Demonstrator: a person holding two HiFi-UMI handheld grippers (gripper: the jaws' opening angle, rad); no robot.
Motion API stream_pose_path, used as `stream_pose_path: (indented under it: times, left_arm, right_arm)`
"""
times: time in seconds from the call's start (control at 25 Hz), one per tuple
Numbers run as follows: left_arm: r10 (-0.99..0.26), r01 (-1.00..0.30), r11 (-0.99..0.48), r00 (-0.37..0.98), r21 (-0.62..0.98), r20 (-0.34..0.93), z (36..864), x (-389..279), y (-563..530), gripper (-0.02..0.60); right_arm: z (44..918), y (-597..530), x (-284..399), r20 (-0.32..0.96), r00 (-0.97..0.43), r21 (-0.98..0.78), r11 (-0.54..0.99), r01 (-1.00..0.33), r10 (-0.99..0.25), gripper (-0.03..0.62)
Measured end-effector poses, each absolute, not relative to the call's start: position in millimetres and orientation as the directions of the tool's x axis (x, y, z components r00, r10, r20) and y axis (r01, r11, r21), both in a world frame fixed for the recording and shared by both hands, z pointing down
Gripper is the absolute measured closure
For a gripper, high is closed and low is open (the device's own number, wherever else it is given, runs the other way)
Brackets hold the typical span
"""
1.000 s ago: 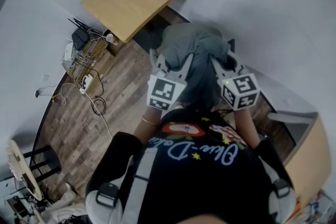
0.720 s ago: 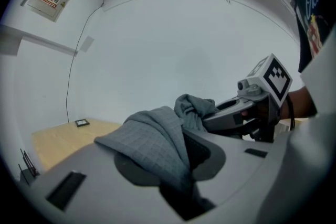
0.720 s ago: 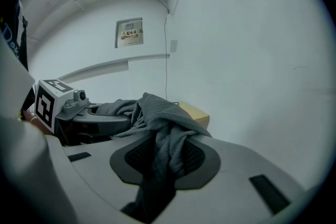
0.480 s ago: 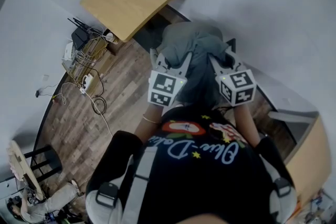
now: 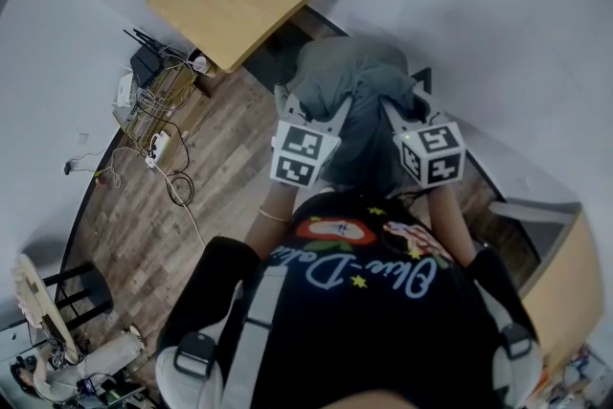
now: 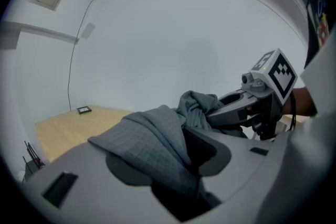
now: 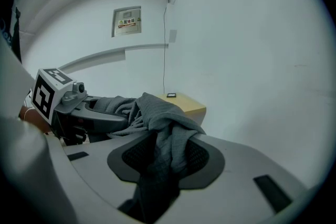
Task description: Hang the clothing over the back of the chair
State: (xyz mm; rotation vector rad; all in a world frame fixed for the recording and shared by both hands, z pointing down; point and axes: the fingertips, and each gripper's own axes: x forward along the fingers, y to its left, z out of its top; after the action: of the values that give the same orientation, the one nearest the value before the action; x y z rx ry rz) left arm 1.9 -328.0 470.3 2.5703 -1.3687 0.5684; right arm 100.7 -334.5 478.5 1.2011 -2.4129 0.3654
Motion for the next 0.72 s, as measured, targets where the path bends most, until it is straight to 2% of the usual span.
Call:
stream_pose_path:
  times: [0.12, 0.6, 0.72]
  left_arm:
    - [-0.743, -0.823, -0.568, 0.503, -0.019, 0.442, 477.6, 0.7, -326.5, 0.402]
    - [-0.651, -0.805, -0.587, 0.534, 0.088, 0.539, 502.8, 5.2, -328.8, 0.286]
    - [-0.630, -0.798, -0.594, 0.539, 0.101, 0.558, 508.9, 7.9, -328.5, 0.267]
  right_arm:
    - [481.5, -334.5, 103.8, 0.490, -0.521, -0.043, 0.578, -0.815, -0.699, 0.461]
    - [495.3, -345.0, 108.9, 0.518, -0.507, -0.044, 0.570, -0.820, -0.689, 0.448]
    - [495.4, -347.6, 111.6, 0.522, -0.506, -0.052, 0.566, -0.823, -0.687, 0.427]
